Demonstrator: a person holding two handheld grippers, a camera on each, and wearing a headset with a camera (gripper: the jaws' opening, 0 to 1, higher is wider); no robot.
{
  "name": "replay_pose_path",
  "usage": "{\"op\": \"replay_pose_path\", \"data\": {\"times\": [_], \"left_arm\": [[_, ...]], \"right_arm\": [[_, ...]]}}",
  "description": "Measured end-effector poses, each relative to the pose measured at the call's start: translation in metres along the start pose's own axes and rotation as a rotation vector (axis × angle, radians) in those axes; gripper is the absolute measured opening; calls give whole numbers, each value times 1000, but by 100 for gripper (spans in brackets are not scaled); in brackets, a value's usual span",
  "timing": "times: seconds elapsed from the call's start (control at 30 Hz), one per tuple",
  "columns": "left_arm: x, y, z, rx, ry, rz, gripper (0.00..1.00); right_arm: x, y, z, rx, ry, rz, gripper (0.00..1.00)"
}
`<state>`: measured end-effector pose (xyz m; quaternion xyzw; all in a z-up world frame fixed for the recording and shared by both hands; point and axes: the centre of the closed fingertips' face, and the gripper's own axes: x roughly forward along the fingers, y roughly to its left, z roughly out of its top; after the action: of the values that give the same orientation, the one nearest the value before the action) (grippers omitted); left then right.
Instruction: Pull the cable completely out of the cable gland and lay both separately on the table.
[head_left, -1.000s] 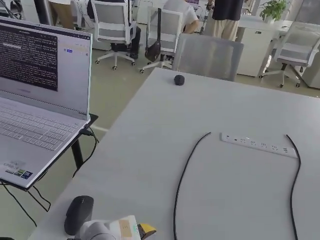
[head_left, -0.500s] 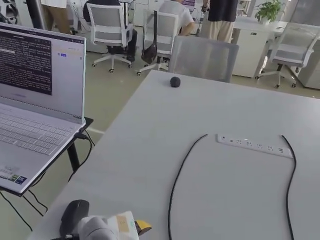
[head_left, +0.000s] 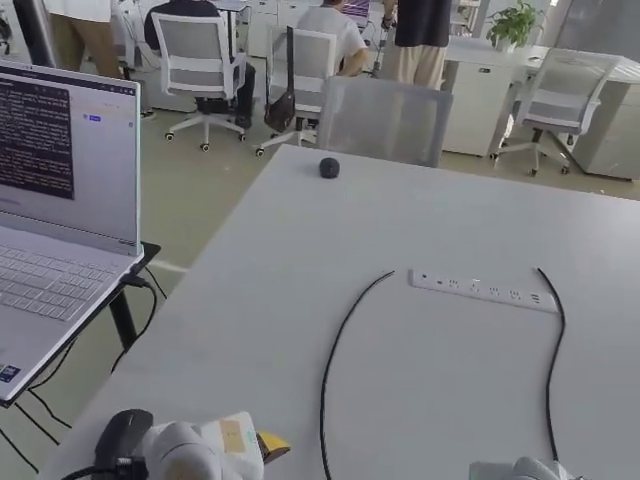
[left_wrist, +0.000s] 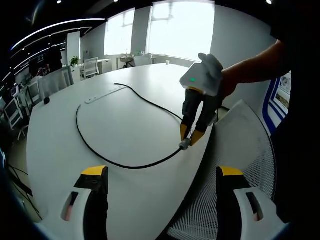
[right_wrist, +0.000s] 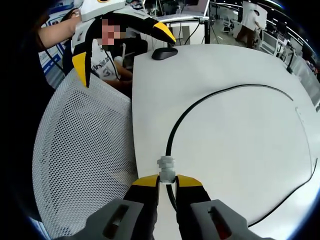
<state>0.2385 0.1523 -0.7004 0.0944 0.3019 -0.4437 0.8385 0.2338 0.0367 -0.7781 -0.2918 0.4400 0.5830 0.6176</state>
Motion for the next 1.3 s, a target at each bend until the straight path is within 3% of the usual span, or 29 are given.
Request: {"op": "replay_pose_path", "data": {"times": [0.5, 0.93, 1.3], "left_arm": [[19, -10, 29, 51, 7, -21, 88], [41, -21, 63, 93, -16, -53, 87], [56, -13, 89, 115, -45, -59, 83]], "right_arm": [[-37, 2, 5, 15, -41, 26, 7], [-78, -16, 34, -18, -127, -6, 7], [-97, -44, 50, -52, -165, -43, 7]]}}
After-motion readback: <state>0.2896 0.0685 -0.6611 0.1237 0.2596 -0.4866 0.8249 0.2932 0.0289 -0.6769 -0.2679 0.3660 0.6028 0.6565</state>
